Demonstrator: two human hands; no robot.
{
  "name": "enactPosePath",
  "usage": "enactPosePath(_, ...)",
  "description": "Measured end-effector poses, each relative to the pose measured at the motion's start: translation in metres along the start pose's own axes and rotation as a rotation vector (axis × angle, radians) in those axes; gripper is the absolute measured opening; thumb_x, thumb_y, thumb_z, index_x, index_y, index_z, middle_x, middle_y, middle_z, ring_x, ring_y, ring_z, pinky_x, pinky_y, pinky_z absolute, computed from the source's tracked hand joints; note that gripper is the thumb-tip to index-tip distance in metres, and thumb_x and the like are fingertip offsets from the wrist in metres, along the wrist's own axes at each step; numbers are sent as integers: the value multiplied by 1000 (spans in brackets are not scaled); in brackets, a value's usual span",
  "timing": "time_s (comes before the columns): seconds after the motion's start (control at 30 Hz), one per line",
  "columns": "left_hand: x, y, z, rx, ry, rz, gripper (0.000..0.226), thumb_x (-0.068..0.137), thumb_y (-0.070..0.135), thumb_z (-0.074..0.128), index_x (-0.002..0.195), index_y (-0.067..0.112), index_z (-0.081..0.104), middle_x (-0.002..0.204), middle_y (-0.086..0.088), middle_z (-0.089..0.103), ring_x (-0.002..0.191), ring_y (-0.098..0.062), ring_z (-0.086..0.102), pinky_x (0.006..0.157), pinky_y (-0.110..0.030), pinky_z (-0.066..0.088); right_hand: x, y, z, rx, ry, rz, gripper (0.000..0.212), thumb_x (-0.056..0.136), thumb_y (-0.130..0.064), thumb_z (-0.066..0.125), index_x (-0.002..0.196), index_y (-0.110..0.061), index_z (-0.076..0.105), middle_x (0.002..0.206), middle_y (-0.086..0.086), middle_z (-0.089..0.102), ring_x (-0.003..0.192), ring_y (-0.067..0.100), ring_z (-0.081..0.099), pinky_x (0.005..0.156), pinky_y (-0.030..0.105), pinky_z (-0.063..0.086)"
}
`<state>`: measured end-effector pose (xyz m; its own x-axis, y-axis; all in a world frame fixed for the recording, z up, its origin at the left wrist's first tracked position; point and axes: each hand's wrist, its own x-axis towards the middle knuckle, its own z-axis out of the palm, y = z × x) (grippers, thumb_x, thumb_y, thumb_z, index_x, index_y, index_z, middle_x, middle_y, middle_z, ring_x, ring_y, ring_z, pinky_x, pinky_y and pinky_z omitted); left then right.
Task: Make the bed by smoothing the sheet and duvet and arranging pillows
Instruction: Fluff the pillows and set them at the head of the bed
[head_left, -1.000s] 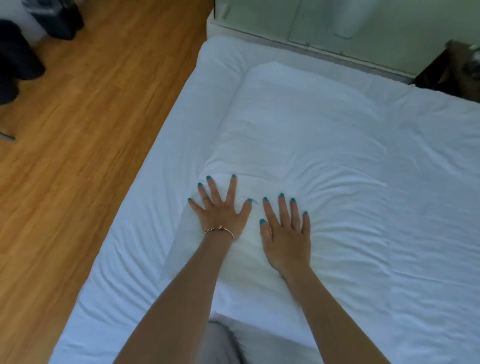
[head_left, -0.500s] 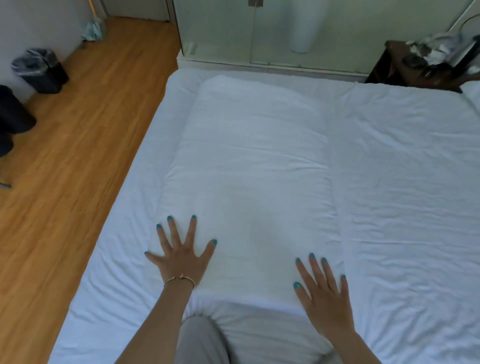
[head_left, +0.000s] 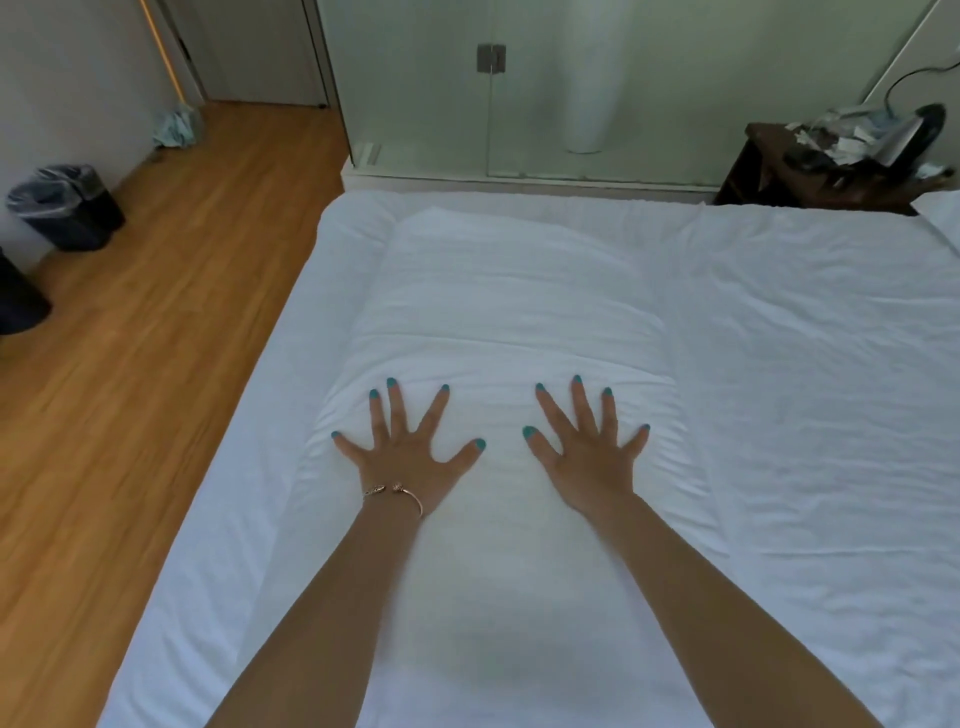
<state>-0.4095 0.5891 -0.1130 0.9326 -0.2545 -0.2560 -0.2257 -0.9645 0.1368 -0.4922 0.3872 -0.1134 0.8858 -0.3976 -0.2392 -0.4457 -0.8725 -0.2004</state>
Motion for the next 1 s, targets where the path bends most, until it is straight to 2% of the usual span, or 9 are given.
enactPosePath(0.1,23,-8,2,-60,74,-87,86,65,95,1,135,57,-32,152,-1,-39,140,-24,-36,103,-74,-6,34,13,-4,-55,55,-16,62,87,-75,11,141,-60,-15,156,-22,-23,147,16,-20,110,68,-5)
enactPosePath(0.2,43,-16,-4,-155,124,-206,87,65,95,4,134,56,-33,155,-5,-33,144,-29,-28,106,-72,-1,46,43,-10,41,82,226,66,83,-80,15,139,-63,-16,159,-15,-19,149,27,-12,108,72,0)
enactPosePath(0.27,50,-22,-8,-212,93,-249,91,62,97,10,134,59,-30,159,-6,-21,147,-31,-10,108,-66,11,39,62,-10,228,64,417,71,76,-88,17,135,-67,-18,162,-4,-13,148,36,2,109,71,9)
enactPosePath(0.4,57,-46,-10,-378,31,-298,111,52,99,41,135,61,-23,158,-9,14,138,-36,30,104,-57,30,20,78,-3,349,49,376,78,72,-90,33,131,-73,-15,162,7,2,145,37,19,110,62,23)
enactPosePath(0.53,72,-94,-8,-909,-162,-322,132,49,74,79,148,48,-4,149,5,37,130,-25,44,108,-43,37,21,85,-19,645,18,427,109,56,-86,63,136,-69,-9,157,8,25,140,33,32,110,52,32)
enactPosePath(0.67,81,-113,8,-1096,-329,-254,117,41,70,83,141,35,33,128,11,56,110,-12,57,96,-33,45,11,106,-22,874,-133,522,130,46,-79,75,147,-55,-2,156,-3,29,133,26,42,101,40,43)
enactPosePath(0.77,85,-110,18,-1170,-335,-251,115,30,71,83,129,33,40,114,11,60,101,-10,58,88,-29,44,11,103,-10,919,-141,581,127,48,-74,78,144,-59,-3,156,-1,27,134,26,40,102,42,43)
enactPosePath(0.9,89,-113,29,-1200,-313,-240,119,32,71,83,134,30,39,118,9,61,104,-12,59,86,-29,44,17,90,14,956,13,563,131,35,-77,81,140,-63,3,156,-1,23,140,25,32,110,48,35)
enactPosePath(1.0,70,-112,25,-1300,-250,-204,108,30,65,87,126,27,54,110,7,69,98,-11,65,82,-26,48,-2,71,7,1067,154,520,115,59,-51,88,148,-48,15,146,-12,34,131,15,38,103,33,36)
